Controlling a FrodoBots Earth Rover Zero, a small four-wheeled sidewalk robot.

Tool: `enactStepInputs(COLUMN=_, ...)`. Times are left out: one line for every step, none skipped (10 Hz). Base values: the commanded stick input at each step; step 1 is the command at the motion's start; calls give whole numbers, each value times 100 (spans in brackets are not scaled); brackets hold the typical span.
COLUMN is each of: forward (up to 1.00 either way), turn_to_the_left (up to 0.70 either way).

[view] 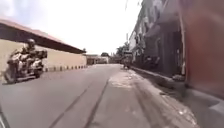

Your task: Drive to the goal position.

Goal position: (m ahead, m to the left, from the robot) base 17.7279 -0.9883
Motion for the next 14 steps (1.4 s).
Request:
enactStepInputs(forward=70, turn_to_the_left=3)
enactStepInputs(forward=70, turn_to_the_left=2)
enactStepInputs(forward=70, turn_to_the_left=1)
enactStepInputs(forward=70, turn_to_the_left=1)
enactStepInputs(forward=70, turn_to_the_left=1)
enactStepInputs(forward=70, turn_to_the_left=1)
enactStepInputs(forward=70, turn_to_the_left=1)
enactStepInputs(forward=70, turn_to_the_left=1)
enactStepInputs(forward=70, turn_to_the_left=1)
enactStepInputs(forward=70, turn_to_the_left=1)
enactStepInputs(forward=70, turn_to_the_left=1)
enactStepInputs(forward=70, turn_to_the_left=1)
enactStepInputs(forward=70, turn_to_the_left=1)
enactStepInputs(forward=70, turn_to_the_left=1)
